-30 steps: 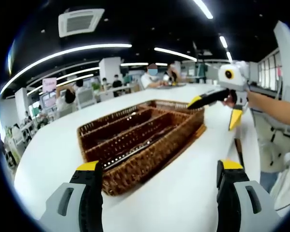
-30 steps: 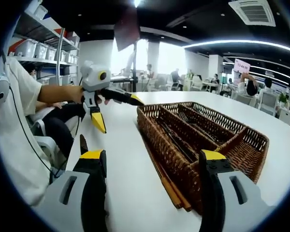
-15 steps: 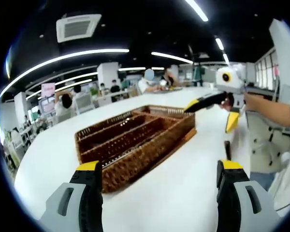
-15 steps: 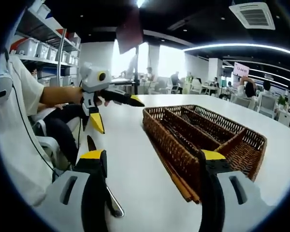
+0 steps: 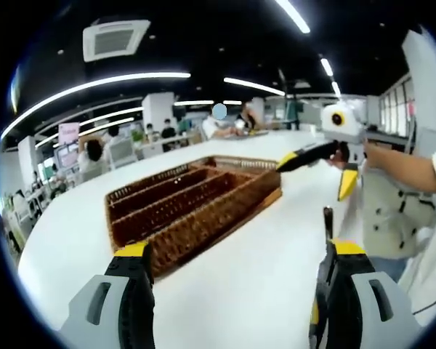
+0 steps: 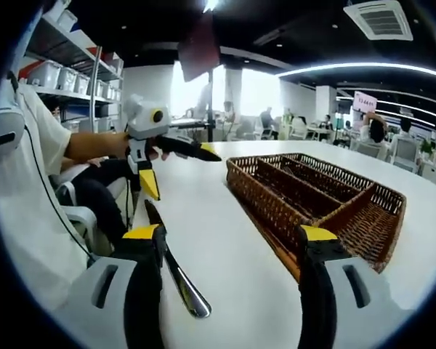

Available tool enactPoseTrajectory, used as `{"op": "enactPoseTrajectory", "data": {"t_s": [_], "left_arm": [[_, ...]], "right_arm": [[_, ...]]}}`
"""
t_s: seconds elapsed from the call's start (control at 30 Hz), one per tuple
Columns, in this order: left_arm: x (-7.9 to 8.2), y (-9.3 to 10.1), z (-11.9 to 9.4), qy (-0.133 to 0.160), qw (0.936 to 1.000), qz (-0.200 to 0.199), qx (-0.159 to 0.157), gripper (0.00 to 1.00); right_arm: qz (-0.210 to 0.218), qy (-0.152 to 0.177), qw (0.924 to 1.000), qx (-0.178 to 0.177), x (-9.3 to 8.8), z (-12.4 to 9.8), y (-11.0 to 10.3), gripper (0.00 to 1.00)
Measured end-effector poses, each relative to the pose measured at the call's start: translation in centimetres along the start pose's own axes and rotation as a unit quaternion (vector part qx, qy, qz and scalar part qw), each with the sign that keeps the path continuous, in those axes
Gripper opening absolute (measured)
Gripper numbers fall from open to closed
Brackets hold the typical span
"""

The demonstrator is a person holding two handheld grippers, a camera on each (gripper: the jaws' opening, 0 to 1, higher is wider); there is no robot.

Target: Arrange the knives, forks, and spoons in their matching storage slots by inserting each utensil handle-first until every utensil is classified and aligned in the correct compartment

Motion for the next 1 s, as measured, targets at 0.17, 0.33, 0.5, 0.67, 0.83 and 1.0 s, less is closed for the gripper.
{"op": "enactPoseTrajectory", "data": {"t_s": [0.17,0.33,0.5,0.67,0.83,1.0], "left_arm": [[-0.7,0.6,-0.4,-0.006,0.9999,0.008,-0.011,0.99],[-0.9,1.3,-0.7,-0.012,0.9997,0.01,-0.02,0.98],[-0.9,1.8,-1.0,-0.008,0.9996,0.013,-0.023,0.93],[-1.1,2.4,-1.2,-0.011,0.9993,-0.009,-0.035,0.91],[-1.5,3.1,-1.3,-0.021,0.9988,0.01,-0.044,0.88],[-1.5,3.6,-1.7,-0.022,0.9982,0.025,-0.049,0.67]], "right_arm": [[0.006,-0.011,0.9999,0.011,-0.9,0.1,-0.8,0.72],[0.005,-0.02,0.9996,0.018,-1.4,0.3,-1.4,0.7],[0.002,-0.028,0.9993,0.024,-1.7,0.4,-1.9,0.64],[0.001,-0.038,0.9984,0.043,-2.2,1.0,-2.5,0.61],[-0.004,-0.061,0.9966,0.055,-2.7,1.6,-2.8,0.56],[0.002,-0.062,0.9962,0.061,-2.9,1.6,-3.0,0.52]]}}
Point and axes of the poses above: the point that each gripper's makers call its tool centre point, and the gripper's own axes: z roughly forward along the fingers, y roughly to its right, x roughly out of its top, the point moved 10 cm from there along -z, roughly backward along the fingers, and after that the axes turned 14 degrees about x, right-handed, at the moved point
